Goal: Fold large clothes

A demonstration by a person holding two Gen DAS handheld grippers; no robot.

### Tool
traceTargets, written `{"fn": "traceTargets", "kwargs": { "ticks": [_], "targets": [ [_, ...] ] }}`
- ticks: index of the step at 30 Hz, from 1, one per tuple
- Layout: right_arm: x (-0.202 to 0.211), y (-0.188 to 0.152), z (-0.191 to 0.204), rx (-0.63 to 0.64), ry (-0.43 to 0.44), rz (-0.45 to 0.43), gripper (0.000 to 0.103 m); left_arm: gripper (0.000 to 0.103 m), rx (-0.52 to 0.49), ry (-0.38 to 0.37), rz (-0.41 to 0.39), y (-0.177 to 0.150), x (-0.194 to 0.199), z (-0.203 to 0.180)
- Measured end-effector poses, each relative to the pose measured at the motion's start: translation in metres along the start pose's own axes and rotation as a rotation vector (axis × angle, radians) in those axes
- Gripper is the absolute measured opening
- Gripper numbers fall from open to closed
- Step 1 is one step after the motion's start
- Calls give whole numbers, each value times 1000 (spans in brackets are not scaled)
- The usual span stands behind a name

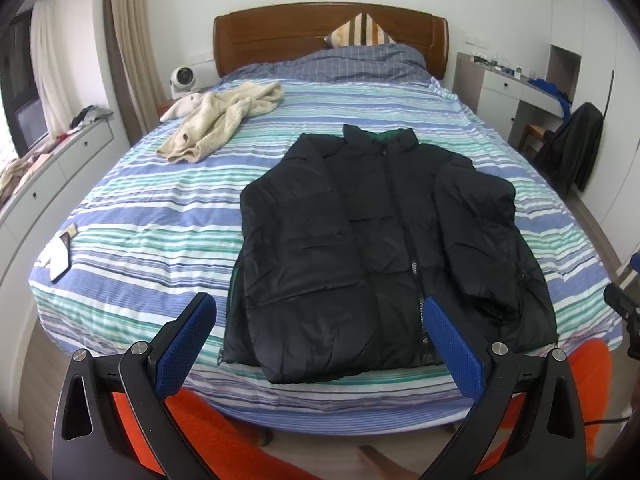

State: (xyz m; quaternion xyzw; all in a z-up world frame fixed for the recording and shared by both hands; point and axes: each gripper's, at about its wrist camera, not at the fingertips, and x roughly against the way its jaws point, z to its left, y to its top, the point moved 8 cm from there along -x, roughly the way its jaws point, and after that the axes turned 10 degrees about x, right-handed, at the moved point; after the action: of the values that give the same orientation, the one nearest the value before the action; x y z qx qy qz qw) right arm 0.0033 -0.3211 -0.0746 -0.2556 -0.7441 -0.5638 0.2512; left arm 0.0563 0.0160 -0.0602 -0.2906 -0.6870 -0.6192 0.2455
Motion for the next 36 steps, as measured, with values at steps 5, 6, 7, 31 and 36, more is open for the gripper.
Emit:
{"fn": "traceTargets", "kwargs": {
  "ticks": [5,6,7,31,36],
  "targets": [
    [-1,-1,2,-2,9,3,103,103,-1,0,-1,0,0,0],
    [-1,-1,2,-1,10,3,103,103,0,-1,-1,0,0,0],
    [-1,-1,3,0,11,3,103,103,-1,-1,-2,0,0,0],
    [-4,0,8,2,21,6,103,103,-7,2,-1,-1,-1,-1],
    [-4,-1,8,1,21,7,103,103,-9,2,-2,-1,-1,-1]
  ]
}}
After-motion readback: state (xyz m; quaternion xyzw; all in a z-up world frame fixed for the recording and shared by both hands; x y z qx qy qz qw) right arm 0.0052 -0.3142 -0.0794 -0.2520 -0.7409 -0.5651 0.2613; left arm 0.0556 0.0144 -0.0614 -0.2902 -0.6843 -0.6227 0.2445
